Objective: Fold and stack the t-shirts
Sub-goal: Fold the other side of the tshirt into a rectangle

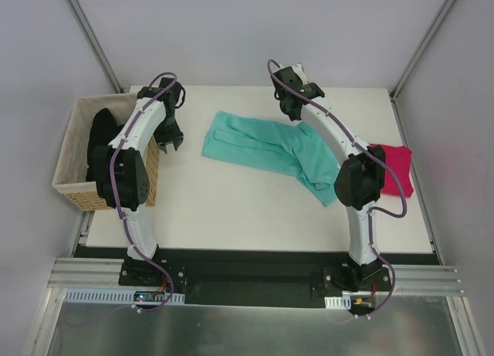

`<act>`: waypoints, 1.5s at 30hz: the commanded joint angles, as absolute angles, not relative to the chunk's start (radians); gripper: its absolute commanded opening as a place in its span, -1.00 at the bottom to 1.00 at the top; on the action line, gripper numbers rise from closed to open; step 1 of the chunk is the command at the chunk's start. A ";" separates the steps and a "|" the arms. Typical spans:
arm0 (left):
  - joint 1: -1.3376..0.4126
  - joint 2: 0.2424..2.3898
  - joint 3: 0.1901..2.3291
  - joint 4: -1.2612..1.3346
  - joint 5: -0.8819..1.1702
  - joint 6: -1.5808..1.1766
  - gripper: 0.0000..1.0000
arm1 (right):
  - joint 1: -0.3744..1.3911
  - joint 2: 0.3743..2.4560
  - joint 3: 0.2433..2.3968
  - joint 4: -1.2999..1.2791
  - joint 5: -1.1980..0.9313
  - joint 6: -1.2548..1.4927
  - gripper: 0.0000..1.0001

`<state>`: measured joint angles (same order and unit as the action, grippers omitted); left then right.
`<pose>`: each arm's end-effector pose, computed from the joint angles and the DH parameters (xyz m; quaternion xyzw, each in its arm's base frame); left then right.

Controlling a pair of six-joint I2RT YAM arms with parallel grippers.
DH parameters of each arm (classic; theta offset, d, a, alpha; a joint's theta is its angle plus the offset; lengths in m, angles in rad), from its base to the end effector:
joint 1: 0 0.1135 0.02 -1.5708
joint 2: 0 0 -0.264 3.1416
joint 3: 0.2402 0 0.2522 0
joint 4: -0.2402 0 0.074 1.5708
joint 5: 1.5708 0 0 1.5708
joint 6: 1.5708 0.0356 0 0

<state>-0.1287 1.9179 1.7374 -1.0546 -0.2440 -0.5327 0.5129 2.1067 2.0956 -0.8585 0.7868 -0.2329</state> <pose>0.3951 -0.0425 0.2743 -0.2163 0.9546 0.0596 0.1958 0.4170 0.2059 0.3220 -0.1934 0.8558 -0.3122 0.3644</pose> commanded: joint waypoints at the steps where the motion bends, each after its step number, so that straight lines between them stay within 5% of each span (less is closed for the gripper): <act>1: -0.114 1.931 1.784 -1.077 -0.247 -0.512 -0.28 | 0.508 2.105 2.151 -0.798 0.865 -0.301 -0.98; 19: -0.110 1.939 1.798 -1.078 -0.236 -0.506 -0.29 | 0.528 1.842 1.890 -0.396 0.930 -0.400 -0.98; 45: -0.112 1.990 1.792 -1.052 -0.181 -0.499 -0.32 | 0.506 2.023 1.928 -0.459 0.969 -0.426 -0.98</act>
